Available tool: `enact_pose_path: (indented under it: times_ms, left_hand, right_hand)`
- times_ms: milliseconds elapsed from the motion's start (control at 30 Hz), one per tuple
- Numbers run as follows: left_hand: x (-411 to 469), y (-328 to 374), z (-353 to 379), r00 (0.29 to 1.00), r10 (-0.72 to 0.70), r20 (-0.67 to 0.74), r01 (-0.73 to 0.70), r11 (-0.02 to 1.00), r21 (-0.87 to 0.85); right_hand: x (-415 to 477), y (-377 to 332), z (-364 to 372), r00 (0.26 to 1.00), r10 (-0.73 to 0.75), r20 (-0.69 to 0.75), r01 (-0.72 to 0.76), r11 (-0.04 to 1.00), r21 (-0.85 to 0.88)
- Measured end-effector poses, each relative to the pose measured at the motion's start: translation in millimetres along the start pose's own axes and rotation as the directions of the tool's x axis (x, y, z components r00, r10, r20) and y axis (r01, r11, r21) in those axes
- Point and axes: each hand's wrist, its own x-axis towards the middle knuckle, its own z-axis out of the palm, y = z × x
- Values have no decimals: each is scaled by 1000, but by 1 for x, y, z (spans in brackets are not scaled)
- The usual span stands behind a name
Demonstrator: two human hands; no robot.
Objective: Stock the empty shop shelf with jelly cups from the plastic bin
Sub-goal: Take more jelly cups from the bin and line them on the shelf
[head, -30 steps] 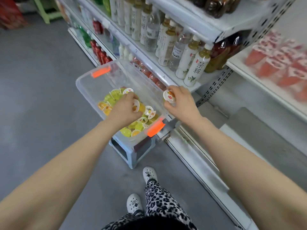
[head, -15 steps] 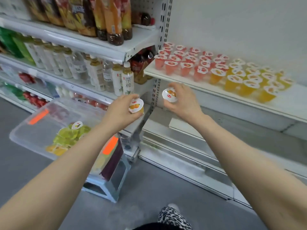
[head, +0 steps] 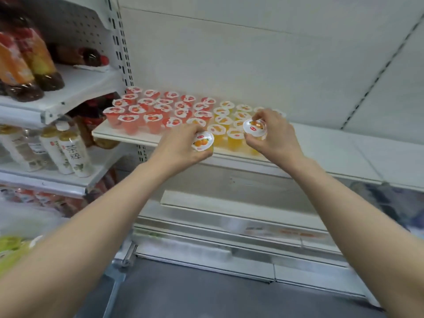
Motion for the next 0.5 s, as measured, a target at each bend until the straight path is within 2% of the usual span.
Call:
enact_pose_path:
  times_ms: [233,400,500]
  left_hand:
    - [61,68,49,997,82,4,-82,994,78]
    - [79,92,73,997,76,17,-77,990,115]
    - [85,95,83,997,68,41,-73,986,150]
  right_hand:
    - [21,106,-42,985,165,53,-163,986,-39]
    - [20,146,-31,948,270,167,-270,962,-23]
    - [19,159,-17,927,281,247,-284,959,-27]
